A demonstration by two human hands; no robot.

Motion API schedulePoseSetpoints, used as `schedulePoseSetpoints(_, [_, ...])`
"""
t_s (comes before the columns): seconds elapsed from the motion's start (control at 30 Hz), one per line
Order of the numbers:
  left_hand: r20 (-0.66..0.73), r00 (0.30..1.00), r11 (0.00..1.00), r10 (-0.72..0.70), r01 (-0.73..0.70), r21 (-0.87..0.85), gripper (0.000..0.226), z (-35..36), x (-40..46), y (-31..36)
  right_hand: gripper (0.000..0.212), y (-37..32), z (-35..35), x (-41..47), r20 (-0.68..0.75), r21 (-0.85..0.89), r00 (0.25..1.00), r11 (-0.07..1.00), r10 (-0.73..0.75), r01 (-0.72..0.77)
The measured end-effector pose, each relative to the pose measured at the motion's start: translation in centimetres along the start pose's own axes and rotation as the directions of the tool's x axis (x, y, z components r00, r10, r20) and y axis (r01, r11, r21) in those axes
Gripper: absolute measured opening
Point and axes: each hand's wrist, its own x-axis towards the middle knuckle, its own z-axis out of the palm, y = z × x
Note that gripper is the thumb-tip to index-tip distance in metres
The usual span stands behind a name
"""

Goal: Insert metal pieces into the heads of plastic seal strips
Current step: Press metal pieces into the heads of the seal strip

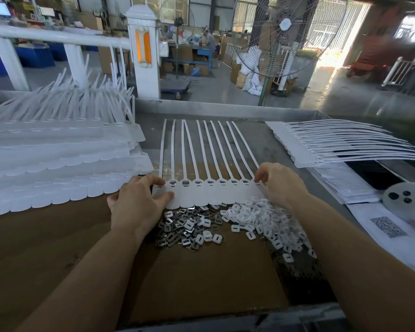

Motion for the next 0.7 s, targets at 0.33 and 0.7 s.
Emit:
schedulePoseSetpoints(0.33, [-0.002,1.000,1.000,0.003,-0.003,-0.001,0.028,0.05,0.17,-0.15,0.026,-0.22,-0.21,-0.13,0.022,-0.033,0.999,0.999,-0.038,0.038])
schedulePoseSetpoints(0.7, [0.004,1.000,1.000,-0.002,0.002,-0.001,0.026,0.12,0.12,0.01,0.017,0.41,-0.09,0.18,-0.028,0.038,1.000,0.999,0.002,-0.001])
